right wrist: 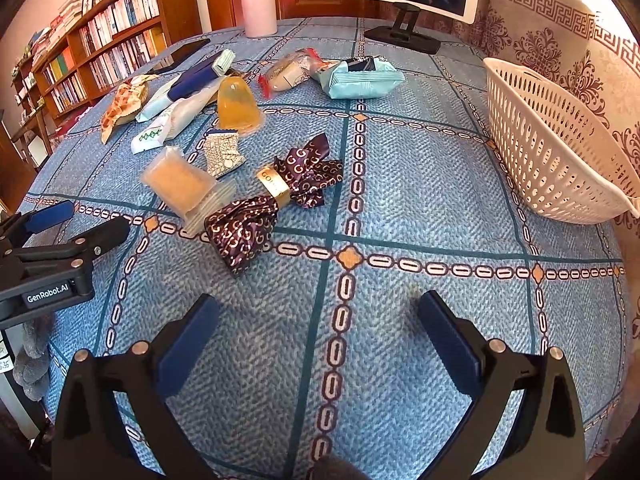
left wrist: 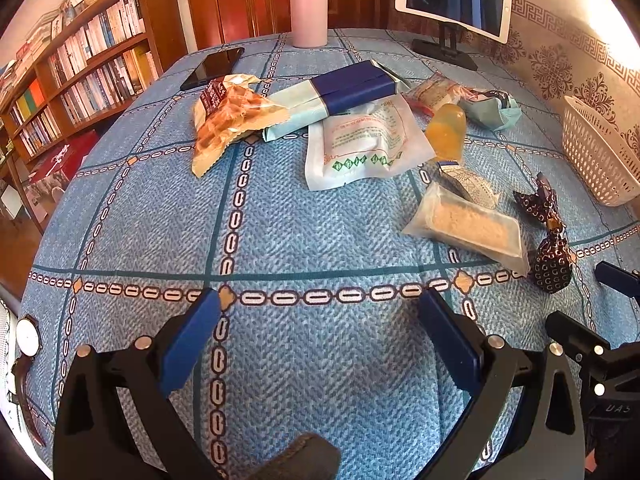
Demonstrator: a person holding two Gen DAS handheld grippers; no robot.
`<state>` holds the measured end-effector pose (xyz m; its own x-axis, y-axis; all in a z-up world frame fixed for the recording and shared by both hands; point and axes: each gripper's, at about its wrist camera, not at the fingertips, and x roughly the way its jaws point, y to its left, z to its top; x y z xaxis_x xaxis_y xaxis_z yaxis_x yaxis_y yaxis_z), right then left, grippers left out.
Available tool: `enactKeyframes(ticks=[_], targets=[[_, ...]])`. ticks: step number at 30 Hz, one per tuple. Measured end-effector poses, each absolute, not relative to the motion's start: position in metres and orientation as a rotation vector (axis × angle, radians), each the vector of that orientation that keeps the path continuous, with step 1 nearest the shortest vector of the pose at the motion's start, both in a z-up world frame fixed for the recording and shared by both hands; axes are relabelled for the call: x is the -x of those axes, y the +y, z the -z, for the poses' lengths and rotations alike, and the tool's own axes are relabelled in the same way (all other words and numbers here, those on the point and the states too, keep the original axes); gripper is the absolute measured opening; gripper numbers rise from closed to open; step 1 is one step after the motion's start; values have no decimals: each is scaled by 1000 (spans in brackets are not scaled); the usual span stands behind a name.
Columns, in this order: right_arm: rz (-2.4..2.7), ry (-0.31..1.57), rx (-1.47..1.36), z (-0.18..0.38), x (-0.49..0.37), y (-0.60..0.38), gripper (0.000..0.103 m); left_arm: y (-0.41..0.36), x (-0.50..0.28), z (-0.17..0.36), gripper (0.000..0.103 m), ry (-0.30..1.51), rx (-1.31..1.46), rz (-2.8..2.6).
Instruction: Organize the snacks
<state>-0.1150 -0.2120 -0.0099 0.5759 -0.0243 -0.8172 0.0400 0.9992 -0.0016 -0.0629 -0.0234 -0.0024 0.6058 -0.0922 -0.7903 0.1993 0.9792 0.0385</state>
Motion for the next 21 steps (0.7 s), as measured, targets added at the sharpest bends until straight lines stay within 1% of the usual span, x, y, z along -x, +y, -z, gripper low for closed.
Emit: enactKeyframes(ticks=[21], targets=[[23, 921, -7, 11, 111, -211, 98, -24, 63, 3, 100, 905, -128, 169]])
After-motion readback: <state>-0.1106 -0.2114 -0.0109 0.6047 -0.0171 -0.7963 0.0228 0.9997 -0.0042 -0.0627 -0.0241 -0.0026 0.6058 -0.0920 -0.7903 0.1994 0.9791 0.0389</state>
